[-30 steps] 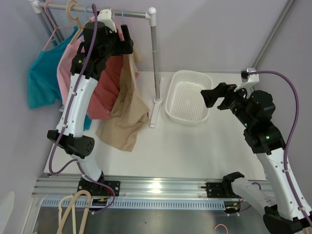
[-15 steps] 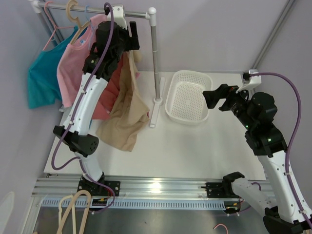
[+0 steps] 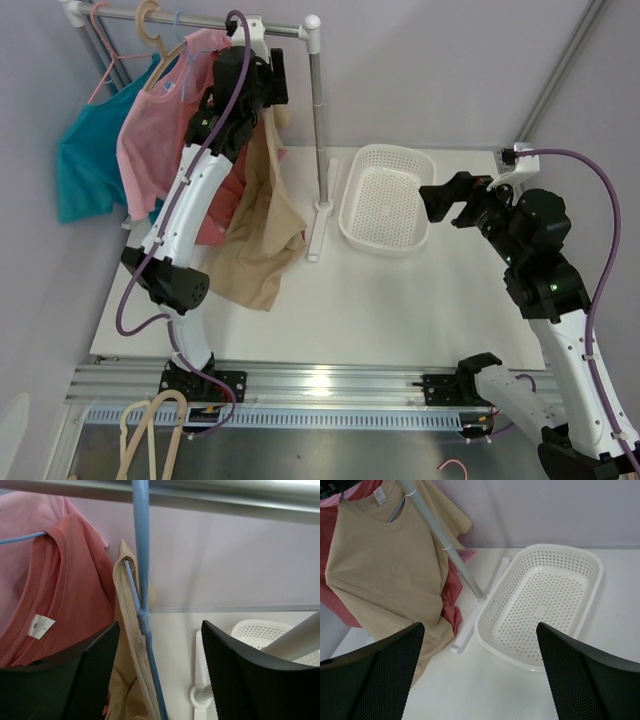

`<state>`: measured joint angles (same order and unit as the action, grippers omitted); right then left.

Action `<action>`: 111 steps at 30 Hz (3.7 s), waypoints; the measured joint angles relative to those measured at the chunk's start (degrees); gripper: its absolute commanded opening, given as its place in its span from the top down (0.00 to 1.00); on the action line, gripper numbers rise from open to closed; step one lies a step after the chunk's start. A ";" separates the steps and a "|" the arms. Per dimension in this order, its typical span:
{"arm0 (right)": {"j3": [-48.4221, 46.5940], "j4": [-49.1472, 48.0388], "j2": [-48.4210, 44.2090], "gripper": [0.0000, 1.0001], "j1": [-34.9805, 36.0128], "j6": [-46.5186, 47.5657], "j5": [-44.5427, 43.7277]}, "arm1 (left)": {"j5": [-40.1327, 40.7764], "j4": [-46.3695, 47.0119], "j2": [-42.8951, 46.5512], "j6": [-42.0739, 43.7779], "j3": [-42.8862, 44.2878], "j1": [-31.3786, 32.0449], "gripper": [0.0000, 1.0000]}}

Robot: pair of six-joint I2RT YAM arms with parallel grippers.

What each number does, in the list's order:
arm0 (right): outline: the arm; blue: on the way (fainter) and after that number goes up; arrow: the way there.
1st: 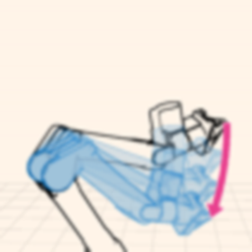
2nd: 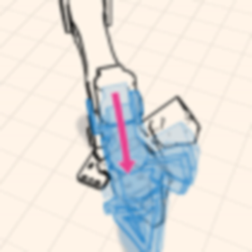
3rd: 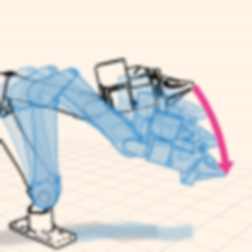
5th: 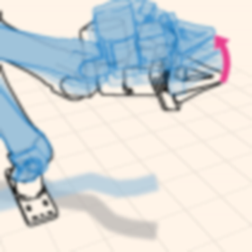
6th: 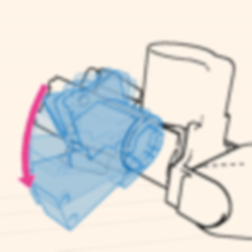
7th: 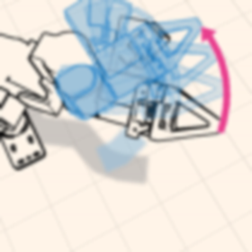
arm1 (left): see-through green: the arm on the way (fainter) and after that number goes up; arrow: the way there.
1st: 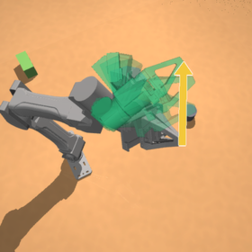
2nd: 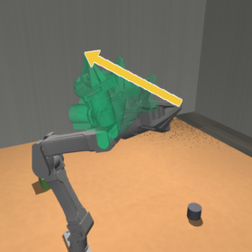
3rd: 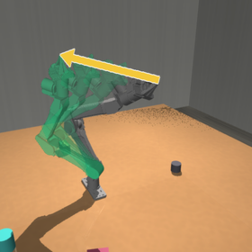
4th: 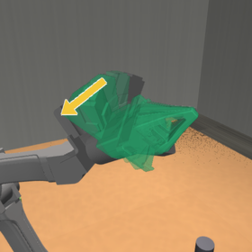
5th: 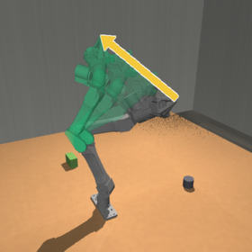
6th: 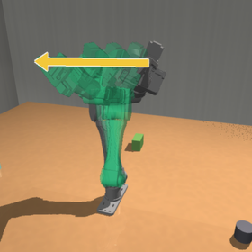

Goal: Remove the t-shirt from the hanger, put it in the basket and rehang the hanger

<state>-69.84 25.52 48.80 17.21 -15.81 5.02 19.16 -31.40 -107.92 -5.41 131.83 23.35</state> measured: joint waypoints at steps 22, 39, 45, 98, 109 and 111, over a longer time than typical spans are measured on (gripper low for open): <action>0.42 0.37 -0.50 0.00 -0.46 -0.02 1.09 | 3.17 4.20 1.27 3.76 -3.82 0.63 0.99; 1.62 0.85 -0.61 0.00 -0.46 0.00 1.97 | 3.17 8.35 6.54 8.46 -5.53 2.62 0.99; 1.73 0.79 -0.68 0.00 -0.46 0.00 2.38 | 3.91 8.68 10.47 8.48 -10.23 3.50 0.99; 4.44 -29.64 23.41 0.51 46.49 10.88 -1.25 | 58.07 14.73 19.10 10.69 -24.59 22.91 0.99; 3.32 -28.28 25.66 1.00 48.17 11.19 -4.55 | 56.89 15.87 16.76 11.47 -24.46 22.58 0.99; 3.67 -27.12 24.11 1.00 49.44 11.37 -6.05 | 56.54 15.82 15.54 11.47 -23.63 22.10 0.99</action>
<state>-66.17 -1.61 72.90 66.65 -4.45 -1.04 75.70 -15.57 -92.38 6.07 108.20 45.45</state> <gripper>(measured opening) 0.012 0.028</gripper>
